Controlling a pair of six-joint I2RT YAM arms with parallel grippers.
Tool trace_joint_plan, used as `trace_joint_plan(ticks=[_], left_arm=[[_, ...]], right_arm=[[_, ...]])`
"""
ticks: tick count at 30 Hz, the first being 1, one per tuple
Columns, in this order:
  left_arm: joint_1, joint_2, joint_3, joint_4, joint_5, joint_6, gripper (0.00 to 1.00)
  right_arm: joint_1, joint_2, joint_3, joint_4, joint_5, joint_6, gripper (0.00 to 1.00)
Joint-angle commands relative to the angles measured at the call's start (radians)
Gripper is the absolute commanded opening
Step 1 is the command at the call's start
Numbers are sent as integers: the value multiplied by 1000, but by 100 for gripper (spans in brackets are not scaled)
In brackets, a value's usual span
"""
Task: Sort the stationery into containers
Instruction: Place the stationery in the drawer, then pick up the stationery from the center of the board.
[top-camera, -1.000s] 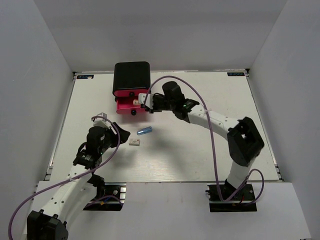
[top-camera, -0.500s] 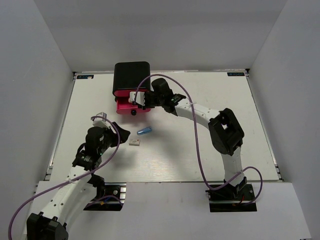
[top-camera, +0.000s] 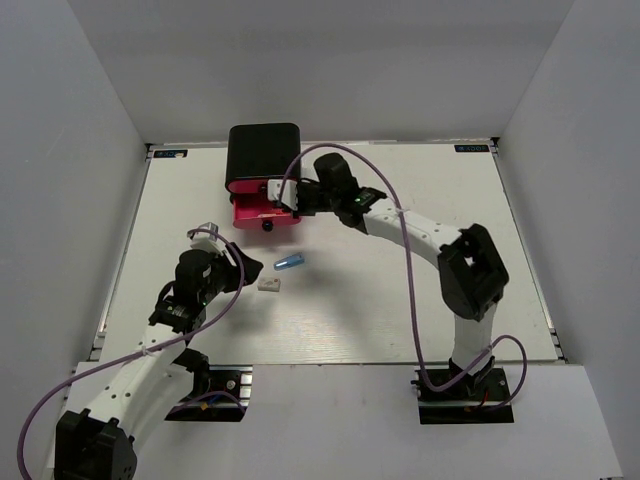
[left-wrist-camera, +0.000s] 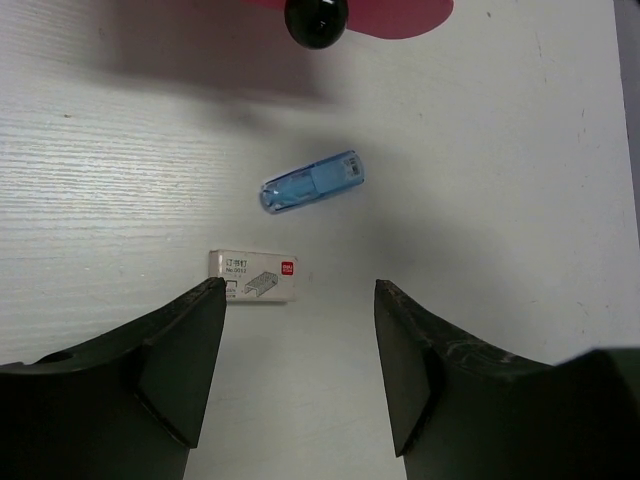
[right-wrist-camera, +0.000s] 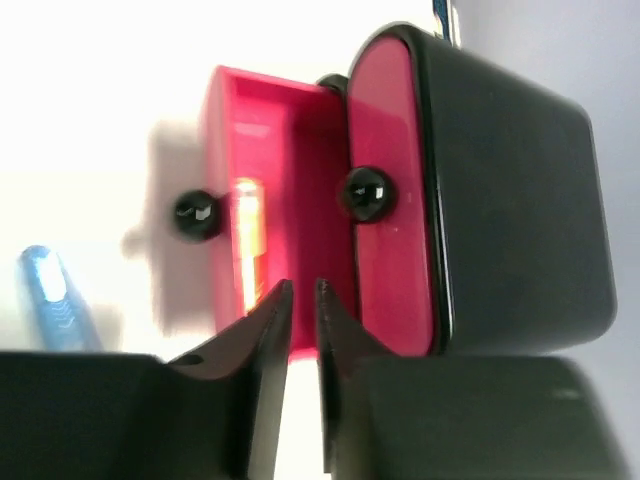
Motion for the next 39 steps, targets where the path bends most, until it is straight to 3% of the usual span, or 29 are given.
trace_joint_plan(ticks=[1,2,4,6,7,8,11,21,39], left_arm=[[4,-2,31,24,13,17,70],[4,-2,22,24,13,17,70],[4,-2,11,33,13,-1,70],[4,-2,11,33,13,-1,70],[4,-2,2,33,13,-1,70],[4,-2,2,33,13,-11,70],[4,-11,2,24,4,-11,70],[4,-65,-21,-6,-7,-43,73],[4,-96,-30,-24,-25,-61,74]], right_arm=[[-21,-147,-97,-27,-151,-40,14],[-33,-189,-117,-111,-291,-137,8],[-41,-217,-189,-285,-399,-287,4],[-39,-208,-226,-361,-409,-449,7],[-36,-205,-238,-393,-402,-462,12],[-33,-188,-255,-395,-389,-471,27],[-27,-155,-284,-325,-346,-430,44],[-4,43,-180,-213,-188,-344,63],[20,211,-28,-369,-150,-398,61]])
